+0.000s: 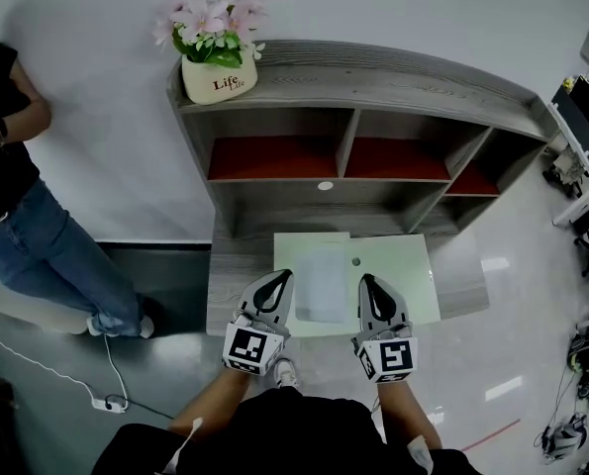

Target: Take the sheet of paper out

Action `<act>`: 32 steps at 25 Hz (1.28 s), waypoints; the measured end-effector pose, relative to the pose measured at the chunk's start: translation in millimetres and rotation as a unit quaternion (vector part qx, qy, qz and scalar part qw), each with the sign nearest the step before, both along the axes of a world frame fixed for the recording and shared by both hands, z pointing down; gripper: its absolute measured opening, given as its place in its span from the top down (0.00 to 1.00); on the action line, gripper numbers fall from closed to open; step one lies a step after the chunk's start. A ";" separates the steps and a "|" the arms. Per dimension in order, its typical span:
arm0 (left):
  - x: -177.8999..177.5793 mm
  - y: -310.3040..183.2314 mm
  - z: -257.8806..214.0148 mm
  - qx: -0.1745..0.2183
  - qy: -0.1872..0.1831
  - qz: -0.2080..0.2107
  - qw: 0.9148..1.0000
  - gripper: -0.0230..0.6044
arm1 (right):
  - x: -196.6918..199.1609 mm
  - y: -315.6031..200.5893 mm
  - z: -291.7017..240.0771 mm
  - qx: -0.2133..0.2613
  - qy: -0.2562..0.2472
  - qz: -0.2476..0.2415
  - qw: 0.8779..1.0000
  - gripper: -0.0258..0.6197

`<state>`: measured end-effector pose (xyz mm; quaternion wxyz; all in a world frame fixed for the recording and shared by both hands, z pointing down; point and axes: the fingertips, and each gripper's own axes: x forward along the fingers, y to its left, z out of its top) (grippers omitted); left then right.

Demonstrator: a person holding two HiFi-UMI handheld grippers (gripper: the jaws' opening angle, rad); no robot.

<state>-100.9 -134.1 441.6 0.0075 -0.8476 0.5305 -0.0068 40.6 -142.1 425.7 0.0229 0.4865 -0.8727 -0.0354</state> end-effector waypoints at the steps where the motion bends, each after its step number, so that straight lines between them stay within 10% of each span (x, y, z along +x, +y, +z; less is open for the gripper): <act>1: -1.6 -0.5 -0.7 0.000 0.001 0.001 1.000 0.95 | -1.9 -0.9 0.5 -0.001 0.001 0.001 1.000 0.92; 32: -5.6 -50.4 61.1 -0.063 0.000 -0.086 0.994 0.95 | 16.3 -81.6 101.4 -0.114 0.039 -0.053 0.991 0.92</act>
